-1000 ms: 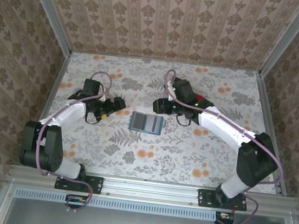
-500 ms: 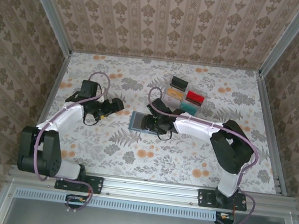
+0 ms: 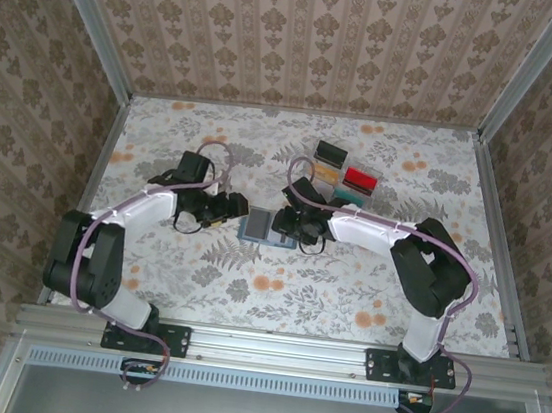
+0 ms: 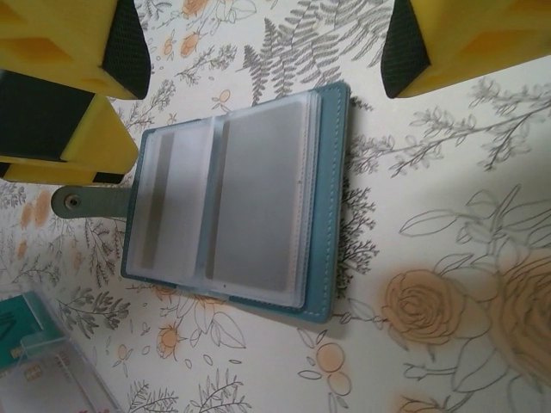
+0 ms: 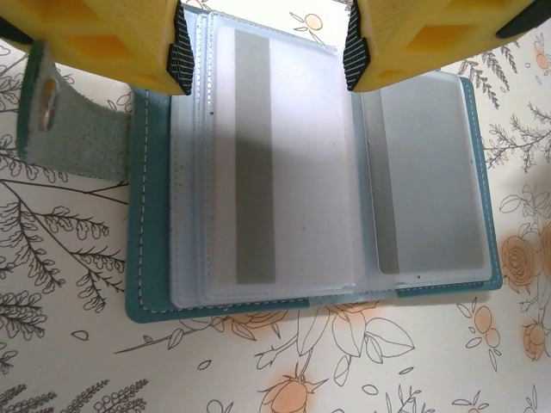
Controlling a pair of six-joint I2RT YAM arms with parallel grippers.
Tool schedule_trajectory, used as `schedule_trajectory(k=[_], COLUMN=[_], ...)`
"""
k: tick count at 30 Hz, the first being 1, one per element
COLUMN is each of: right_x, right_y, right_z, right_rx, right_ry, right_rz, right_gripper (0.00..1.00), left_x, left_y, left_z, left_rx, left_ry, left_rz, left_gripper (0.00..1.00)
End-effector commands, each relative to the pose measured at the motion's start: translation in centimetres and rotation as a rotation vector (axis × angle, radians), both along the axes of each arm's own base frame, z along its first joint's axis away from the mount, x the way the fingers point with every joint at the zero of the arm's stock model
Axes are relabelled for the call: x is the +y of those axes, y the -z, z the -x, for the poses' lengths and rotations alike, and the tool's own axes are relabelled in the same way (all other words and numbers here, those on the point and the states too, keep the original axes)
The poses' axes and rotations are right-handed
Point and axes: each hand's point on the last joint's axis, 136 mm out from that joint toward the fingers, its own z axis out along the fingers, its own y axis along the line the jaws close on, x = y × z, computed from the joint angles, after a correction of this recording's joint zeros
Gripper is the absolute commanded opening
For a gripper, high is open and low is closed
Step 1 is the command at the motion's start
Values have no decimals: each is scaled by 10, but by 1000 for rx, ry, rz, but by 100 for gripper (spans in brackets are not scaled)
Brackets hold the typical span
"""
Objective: Take the credit cards out of the card holder
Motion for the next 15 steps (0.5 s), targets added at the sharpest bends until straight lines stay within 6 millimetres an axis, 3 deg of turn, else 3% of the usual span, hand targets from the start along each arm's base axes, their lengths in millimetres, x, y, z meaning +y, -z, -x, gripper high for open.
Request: schedule_trajectory(k=[1, 8, 15], right_x=[-3, 2, 4], right_y=[14, 16, 12], right_z=[5, 2, -1], right_rx=[42, 40, 17], right_ry=[-8, -29, -39], right_rz=[19, 10, -8], right_gripper=[52, 52, 48], left_x=[-14, -32, -33], left_y=[-12, 2, 15], left_z=[-13, -16, -16], left_rx=[-32, 12, 42], left_ry=[18, 56, 59], left_rz=[38, 48, 36], left_gripper=[72, 66, 63])
